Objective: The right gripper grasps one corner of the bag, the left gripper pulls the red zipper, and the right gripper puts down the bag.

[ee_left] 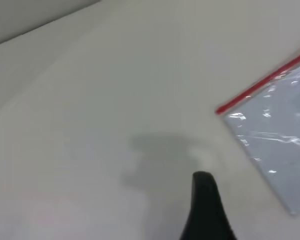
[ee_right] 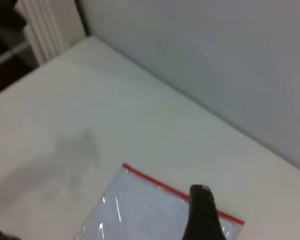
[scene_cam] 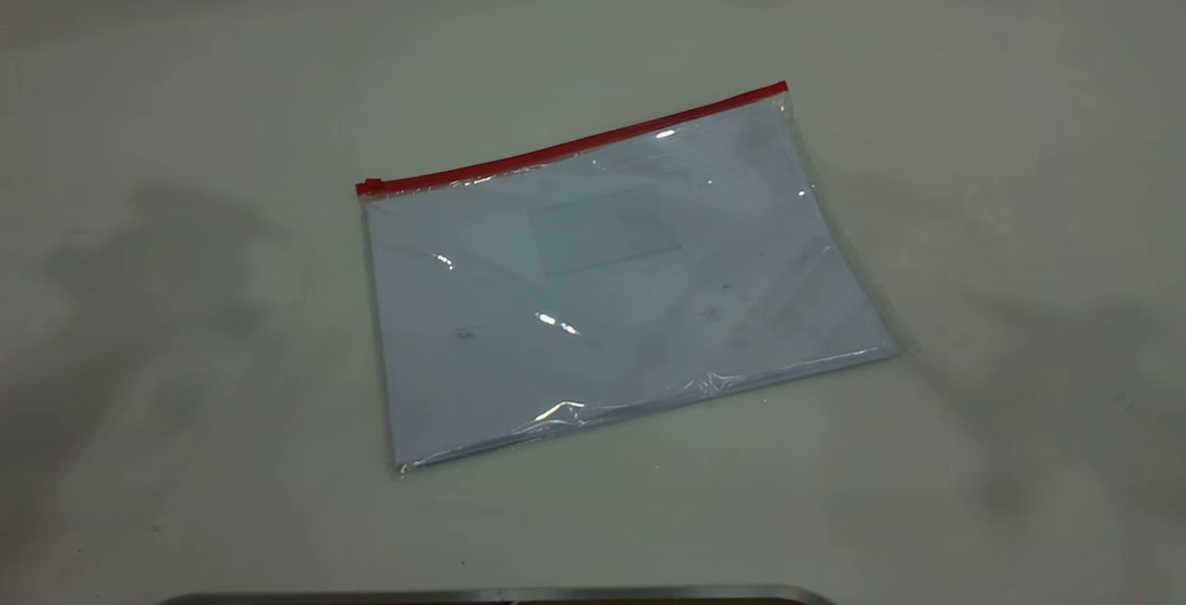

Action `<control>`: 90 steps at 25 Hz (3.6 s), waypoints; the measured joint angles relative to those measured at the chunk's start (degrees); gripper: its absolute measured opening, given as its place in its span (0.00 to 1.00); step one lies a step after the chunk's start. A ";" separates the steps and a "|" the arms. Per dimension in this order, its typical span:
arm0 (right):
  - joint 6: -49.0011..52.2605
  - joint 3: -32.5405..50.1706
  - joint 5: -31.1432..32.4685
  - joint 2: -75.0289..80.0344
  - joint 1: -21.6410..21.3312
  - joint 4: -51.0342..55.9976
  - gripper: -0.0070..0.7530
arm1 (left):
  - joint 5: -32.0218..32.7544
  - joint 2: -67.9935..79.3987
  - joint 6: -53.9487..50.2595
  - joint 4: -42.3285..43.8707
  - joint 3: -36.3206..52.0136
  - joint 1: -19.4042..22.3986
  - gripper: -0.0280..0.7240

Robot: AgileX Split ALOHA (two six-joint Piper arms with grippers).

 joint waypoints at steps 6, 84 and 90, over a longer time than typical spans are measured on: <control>6.80 5.22 0.00 -16.24 0.00 -1.57 0.77 | 0.00 -17.73 -3.75 -1.61 13.94 -0.05 0.82; 24.78 66.70 -5.37 -68.71 0.00 -35.28 0.77 | -2.08 -83.44 -8.02 -0.74 67.66 12.63 0.82; 24.78 66.70 -5.37 -68.71 0.00 -35.28 0.77 | -1.93 -85.07 -8.02 -0.74 67.66 12.70 0.82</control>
